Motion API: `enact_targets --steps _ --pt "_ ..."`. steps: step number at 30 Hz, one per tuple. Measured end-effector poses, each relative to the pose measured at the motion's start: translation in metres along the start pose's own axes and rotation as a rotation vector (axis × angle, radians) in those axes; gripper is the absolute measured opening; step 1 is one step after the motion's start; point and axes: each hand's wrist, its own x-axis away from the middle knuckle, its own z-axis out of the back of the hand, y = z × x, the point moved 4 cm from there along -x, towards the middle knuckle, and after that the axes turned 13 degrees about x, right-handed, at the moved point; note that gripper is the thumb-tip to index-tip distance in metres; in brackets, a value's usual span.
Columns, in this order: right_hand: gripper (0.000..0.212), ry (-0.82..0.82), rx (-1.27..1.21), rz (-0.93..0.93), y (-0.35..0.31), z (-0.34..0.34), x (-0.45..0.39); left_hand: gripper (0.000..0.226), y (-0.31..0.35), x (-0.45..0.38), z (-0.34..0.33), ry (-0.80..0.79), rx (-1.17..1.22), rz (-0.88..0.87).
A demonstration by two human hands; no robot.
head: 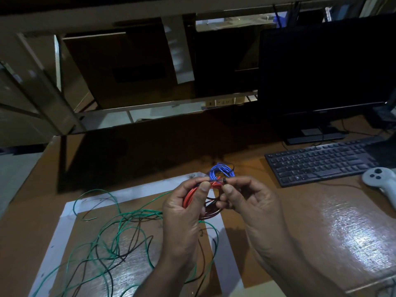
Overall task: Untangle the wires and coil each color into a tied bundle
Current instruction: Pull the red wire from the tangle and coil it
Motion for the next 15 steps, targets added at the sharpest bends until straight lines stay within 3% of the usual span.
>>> enact_targets --steps 10,15 --pt "0.015 0.009 0.03 0.019 0.0012 0.0023 -0.0027 0.019 0.0012 0.0009 -0.0015 -0.006 -0.008 0.0" --pt "0.014 0.001 0.033 0.021 0.0029 0.0022 -0.0027 0.027 -0.0001 -0.0005 -0.0003 0.003 -0.011 -0.002"
